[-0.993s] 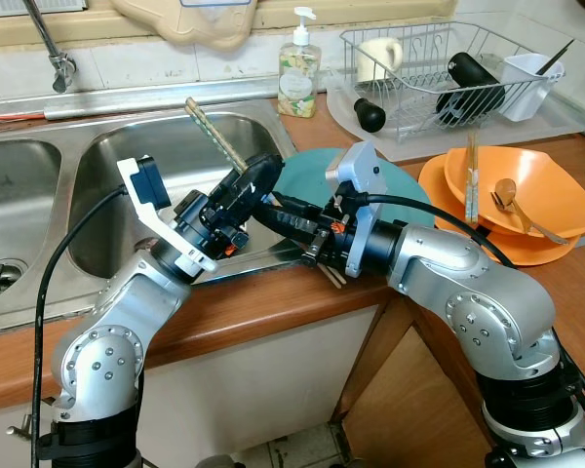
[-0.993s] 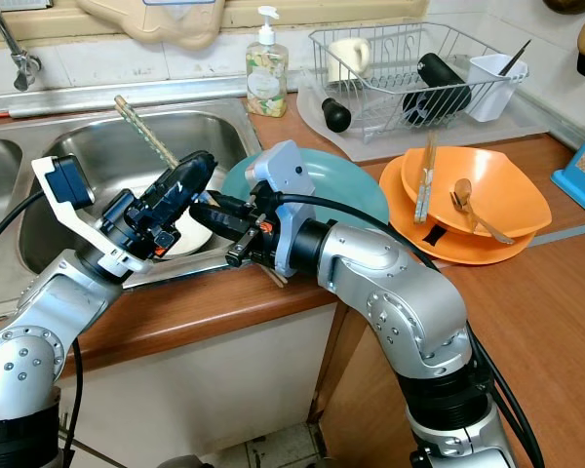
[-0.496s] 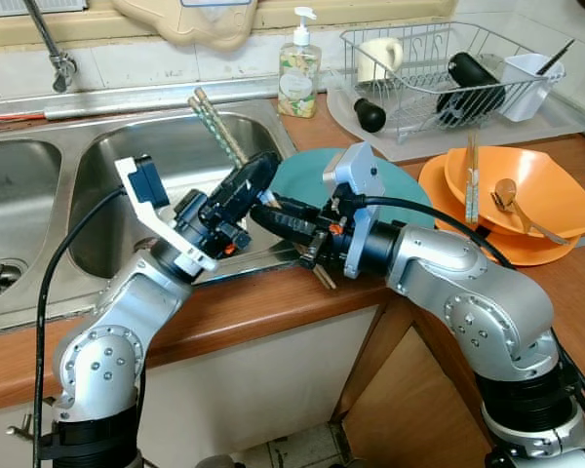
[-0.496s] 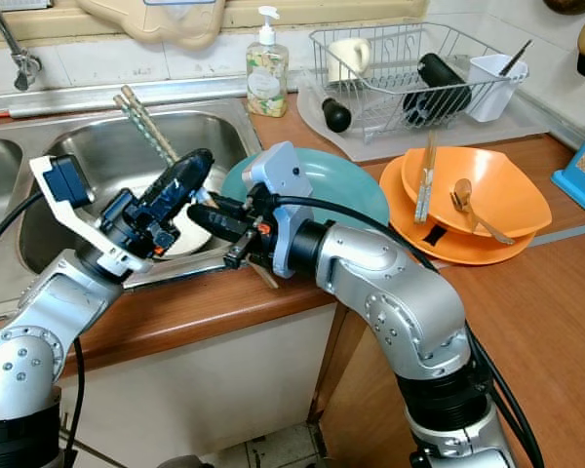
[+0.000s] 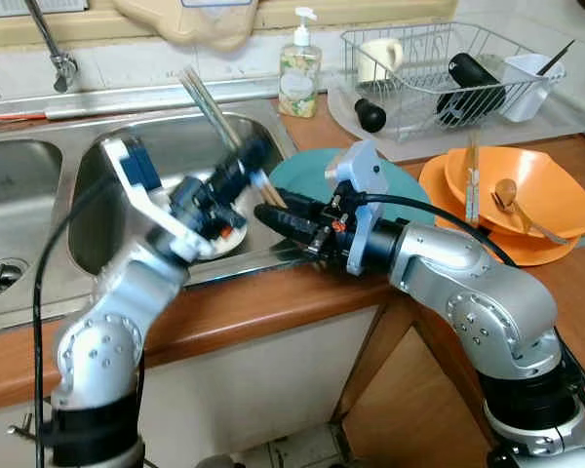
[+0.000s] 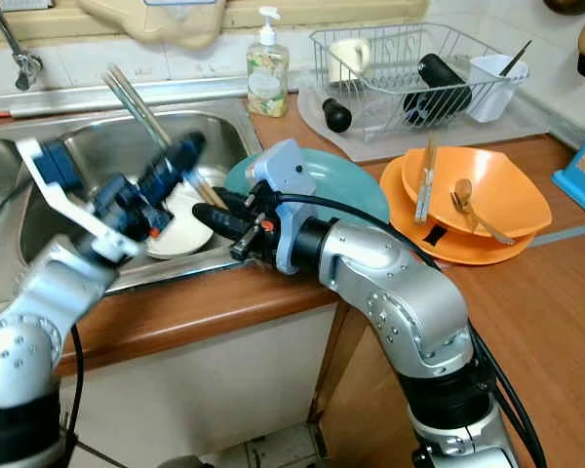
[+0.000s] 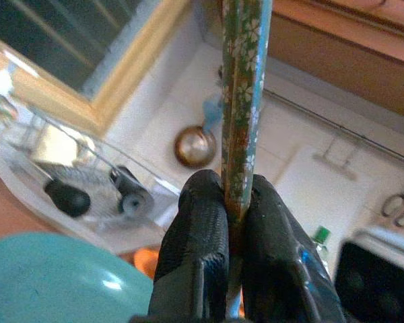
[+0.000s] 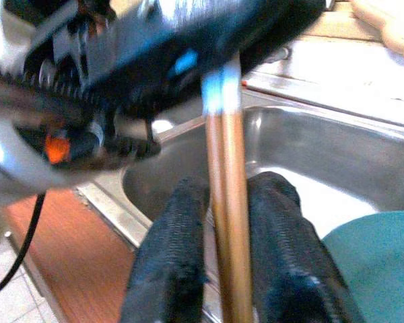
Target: Kitchen organization
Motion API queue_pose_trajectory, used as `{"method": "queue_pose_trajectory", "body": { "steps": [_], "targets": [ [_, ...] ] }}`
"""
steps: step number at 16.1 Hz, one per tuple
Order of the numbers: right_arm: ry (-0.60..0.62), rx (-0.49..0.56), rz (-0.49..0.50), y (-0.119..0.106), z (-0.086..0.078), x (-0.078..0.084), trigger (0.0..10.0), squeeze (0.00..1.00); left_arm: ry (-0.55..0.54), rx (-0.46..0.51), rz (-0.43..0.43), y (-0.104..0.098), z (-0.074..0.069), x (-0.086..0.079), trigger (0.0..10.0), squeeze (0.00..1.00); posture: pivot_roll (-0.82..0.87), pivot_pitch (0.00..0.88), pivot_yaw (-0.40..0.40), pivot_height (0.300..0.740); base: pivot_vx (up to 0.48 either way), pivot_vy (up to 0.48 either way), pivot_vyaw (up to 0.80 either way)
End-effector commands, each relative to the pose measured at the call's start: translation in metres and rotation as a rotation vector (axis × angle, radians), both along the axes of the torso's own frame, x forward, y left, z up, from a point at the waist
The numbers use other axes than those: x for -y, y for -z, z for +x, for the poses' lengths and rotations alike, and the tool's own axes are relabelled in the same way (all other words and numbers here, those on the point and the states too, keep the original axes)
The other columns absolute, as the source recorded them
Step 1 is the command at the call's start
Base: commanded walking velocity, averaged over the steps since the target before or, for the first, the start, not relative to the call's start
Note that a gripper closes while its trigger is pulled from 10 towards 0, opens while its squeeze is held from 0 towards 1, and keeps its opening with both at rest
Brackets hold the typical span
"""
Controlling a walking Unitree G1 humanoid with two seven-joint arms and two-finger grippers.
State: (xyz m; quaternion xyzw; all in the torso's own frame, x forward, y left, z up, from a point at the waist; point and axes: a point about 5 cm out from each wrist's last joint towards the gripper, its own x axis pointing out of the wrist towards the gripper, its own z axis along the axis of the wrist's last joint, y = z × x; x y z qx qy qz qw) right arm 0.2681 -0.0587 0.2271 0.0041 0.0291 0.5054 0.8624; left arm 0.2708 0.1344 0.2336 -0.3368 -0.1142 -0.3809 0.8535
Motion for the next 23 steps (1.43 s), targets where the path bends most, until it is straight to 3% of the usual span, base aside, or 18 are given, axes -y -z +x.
{"method": "queue_pose_trajectory", "body": {
  "steps": [1,7,8,9,13,15,18,19,20,21,22,23],
  "targets": [
    [-0.002,0.039,0.000,-0.008,-0.001,0.001,10.0,0.00,-0.092,0.007,0.020,-0.006,0.008,-0.010,0.0,0.00,-0.09,0.000,0.015,0.740,0.000,0.000,0.00],
    [0.048,0.051,-0.026,-0.008,-0.006,0.013,10.0,0.00,-0.452,-0.031,0.004,-0.024,0.037,-0.066,0.0,0.00,-0.10,0.000,0.027,0.740,0.000,0.000,0.00],
    [0.056,0.057,-0.041,-0.007,-0.008,0.015,10.0,0.00,-0.564,-0.072,0.007,-0.024,0.047,-0.081,0.0,0.00,-0.11,0.000,0.031,0.740,0.000,0.000,0.00],
    [0.058,0.059,-0.047,-0.007,-0.009,0.015,10.0,0.00,-0.585,-0.082,0.008,-0.023,0.049,-0.084,0.0,0.00,-0.11,0.000,0.031,0.740,0.000,0.000,0.00],
    [0.117,0.082,-0.115,-0.001,-0.010,0.016,10.0,0.00,-0.782,-0.353,0.160,0.019,0.068,-0.108,0.0,0.00,-0.11,0.000,0.039,0.740,0.000,0.000,0.00],
    [0.132,0.074,-0.123,0.001,-0.014,0.016,10.0,0.00,-0.813,-0.422,0.165,0.036,0.073,-0.110,0.0,0.00,-0.13,0.000,0.033,0.740,0.000,0.000,0.00],
    [0.130,0.050,-0.116,0.005,-0.024,0.016,10.0,0.00,-0.855,-0.492,0.242,0.054,0.081,-0.112,0.0,0.00,-0.14,0.000,0.039,0.740,0.000,0.000,0.00],
    [0.128,0.046,-0.116,0.006,-0.025,0.016,10.0,0.00,-0.855,-0.503,0.245,0.057,0.081,-0.112,0.5,0.00,-0.14,0.000,0.039,0.740,0.000,0.000,0.00],
    [0.128,0.040,-0.117,0.008,-0.027,0.017,10.0,0.00,-0.847,-0.534,0.292,0.063,0.084,-0.110,6.3,0.00,-0.14,0.000,0.041,0.740,0.000,0.000,0.00],
    [0.128,0.039,-0.118,0.008,-0.027,0.017,10.0,0.00,-0.846,-0.539,0.309,0.065,0.085,-0.110,6.3,0.00,-0.14,0.000,0.041,0.740,0.000,0.000,0.00],
    [0.129,0.037,-0.117,0.008,-0.028,0.017,10.0,0.00,-0.857,-0.572,0.348,0.071,0.086,-0.109,10.0,0.00,-0.14,0.000,0.041,0.740,0.000,0.000,0.00],
    [0.129,0.035,-0.116,0.008,-0.028,0.016,10.0,0.00,-0.867,-0.611,0.353,0.077,0.086,-0.110,10.0,0.68,-0.14,0.000,0.041,0.740,0.000,0.000,0.00]
  ]
}}
